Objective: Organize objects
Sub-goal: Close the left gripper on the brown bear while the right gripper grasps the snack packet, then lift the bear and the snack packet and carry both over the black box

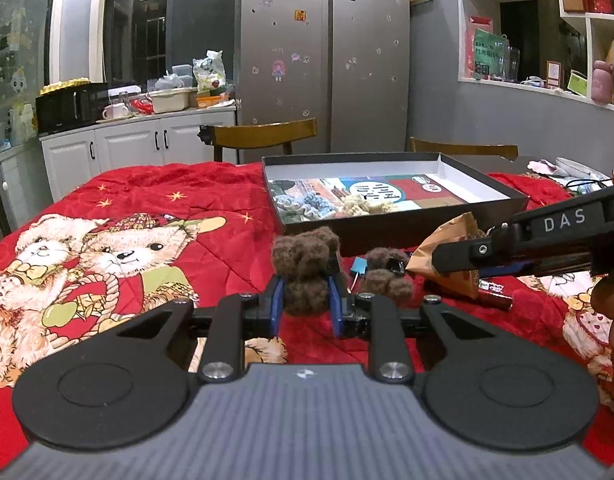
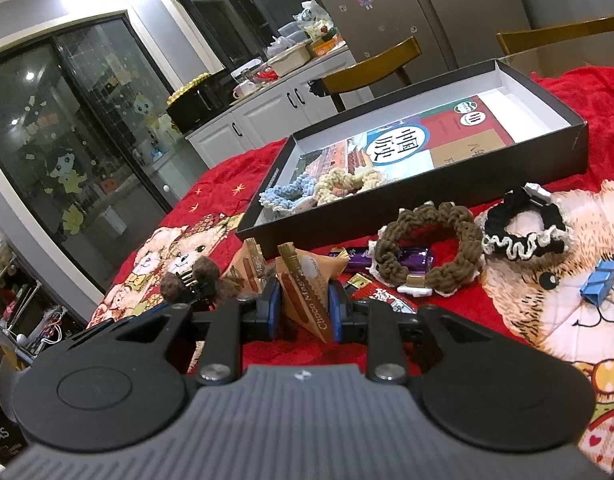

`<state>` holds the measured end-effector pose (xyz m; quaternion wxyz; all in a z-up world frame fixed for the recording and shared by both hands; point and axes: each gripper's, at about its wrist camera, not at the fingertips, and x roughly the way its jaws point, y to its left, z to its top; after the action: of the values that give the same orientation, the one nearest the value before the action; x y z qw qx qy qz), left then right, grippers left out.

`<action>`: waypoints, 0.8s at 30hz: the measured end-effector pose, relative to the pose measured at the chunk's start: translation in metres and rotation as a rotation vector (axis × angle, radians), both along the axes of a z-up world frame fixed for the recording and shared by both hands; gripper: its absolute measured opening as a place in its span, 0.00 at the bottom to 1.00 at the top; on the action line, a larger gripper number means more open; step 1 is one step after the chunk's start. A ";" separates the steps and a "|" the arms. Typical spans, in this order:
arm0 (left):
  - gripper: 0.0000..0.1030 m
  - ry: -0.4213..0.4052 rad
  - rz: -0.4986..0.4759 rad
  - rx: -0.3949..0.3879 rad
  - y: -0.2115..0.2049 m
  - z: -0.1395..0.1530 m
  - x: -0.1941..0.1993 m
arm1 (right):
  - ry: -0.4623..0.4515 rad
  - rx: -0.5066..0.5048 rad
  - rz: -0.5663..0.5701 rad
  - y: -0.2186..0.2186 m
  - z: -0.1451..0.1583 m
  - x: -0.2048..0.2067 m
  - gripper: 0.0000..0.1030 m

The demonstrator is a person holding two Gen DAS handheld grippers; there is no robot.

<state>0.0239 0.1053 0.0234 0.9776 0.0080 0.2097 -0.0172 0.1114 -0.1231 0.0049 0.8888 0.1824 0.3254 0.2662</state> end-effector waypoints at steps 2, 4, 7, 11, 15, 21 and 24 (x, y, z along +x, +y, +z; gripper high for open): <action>0.27 -0.007 0.000 0.002 0.000 0.001 -0.001 | -0.006 0.006 0.002 0.000 0.001 -0.001 0.27; 0.27 -0.012 0.002 0.002 0.000 0.001 -0.002 | -0.012 0.014 0.005 -0.001 0.003 -0.002 0.27; 0.27 -0.016 0.008 -0.009 0.002 0.003 -0.003 | -0.026 0.027 0.007 -0.004 0.006 -0.003 0.27; 0.27 -0.027 0.033 -0.017 0.006 0.007 -0.003 | -0.046 0.046 0.008 -0.006 0.013 -0.005 0.27; 0.27 -0.052 0.043 -0.034 0.007 0.016 -0.006 | -0.063 0.065 0.006 -0.008 0.021 -0.006 0.27; 0.27 -0.122 0.053 -0.039 -0.001 0.038 -0.014 | -0.075 0.092 0.009 -0.010 0.039 -0.002 0.27; 0.27 -0.143 0.057 -0.054 -0.004 0.050 -0.014 | -0.089 0.098 0.006 -0.014 0.048 -0.001 0.27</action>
<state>0.0096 0.1015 0.0731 0.9900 -0.0232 0.1391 0.0054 0.1105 -0.1369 0.0531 0.8916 0.2128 0.2725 0.2923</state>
